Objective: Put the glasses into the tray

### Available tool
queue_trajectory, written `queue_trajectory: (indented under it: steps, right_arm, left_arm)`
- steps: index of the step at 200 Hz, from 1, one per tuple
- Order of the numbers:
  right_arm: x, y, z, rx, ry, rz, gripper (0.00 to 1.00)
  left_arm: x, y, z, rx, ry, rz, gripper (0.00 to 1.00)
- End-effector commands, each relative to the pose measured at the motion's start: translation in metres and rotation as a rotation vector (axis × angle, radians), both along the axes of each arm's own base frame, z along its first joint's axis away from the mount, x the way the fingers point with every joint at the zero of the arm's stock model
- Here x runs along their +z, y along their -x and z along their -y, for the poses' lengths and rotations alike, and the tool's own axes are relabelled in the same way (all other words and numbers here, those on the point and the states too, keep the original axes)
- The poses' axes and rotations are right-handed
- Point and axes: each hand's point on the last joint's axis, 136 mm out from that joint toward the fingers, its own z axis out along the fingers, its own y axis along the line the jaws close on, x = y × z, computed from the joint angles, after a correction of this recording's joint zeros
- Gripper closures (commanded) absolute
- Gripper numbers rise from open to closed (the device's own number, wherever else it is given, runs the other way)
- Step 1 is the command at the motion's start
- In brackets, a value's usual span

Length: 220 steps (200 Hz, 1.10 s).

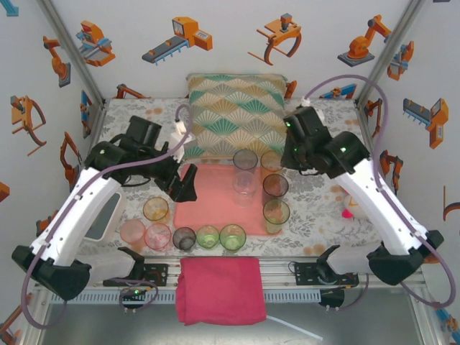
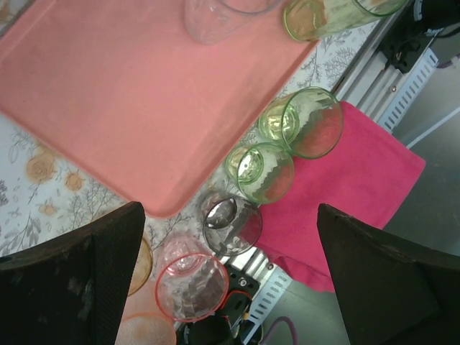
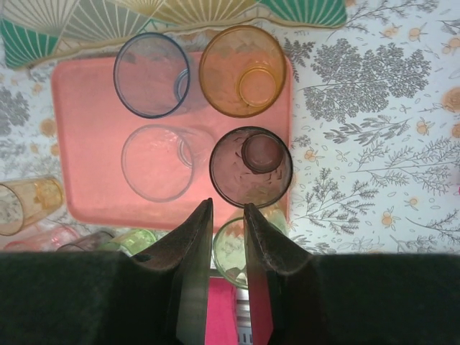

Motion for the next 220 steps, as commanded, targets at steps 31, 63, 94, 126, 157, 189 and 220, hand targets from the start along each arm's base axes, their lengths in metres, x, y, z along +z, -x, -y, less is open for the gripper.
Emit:
queue_trajectory:
  steps: [31,63,94,126,157,189,220]
  right_arm:
    - [-0.02,0.024,0.037,-0.103,-0.016,-0.046,0.73]
    - [-0.033,0.029,0.046,-0.137,-0.013,-0.07,0.72]
    - [-0.041,0.032,0.051,-0.159,-0.008,-0.086,0.72]
    - [-0.045,0.036,0.057,-0.186,-0.013,-0.087,0.72]
    - [-0.042,0.042,0.065,-0.209,-0.02,-0.067,0.72]
    - [-0.041,0.048,0.072,-0.226,-0.031,-0.054,0.72]
    - [-0.043,0.051,0.075,-0.23,-0.028,-0.052,0.72]
  left_arm:
    - [-0.039,-0.01,0.041,-0.005,-0.108,0.023,0.07]
    - [-0.053,0.007,0.07,-0.105,-0.125,0.041,0.08]
    - [-0.068,0.018,0.09,-0.161,-0.123,0.06,0.11]
    - [-0.077,0.03,0.105,-0.218,-0.121,0.085,0.14]
    - [-0.087,0.042,0.117,-0.268,-0.143,0.085,0.19]
    - [-0.099,0.046,0.122,-0.27,-0.172,0.102,0.22]
    - [-0.108,0.053,0.128,-0.28,-0.183,0.083,0.28]
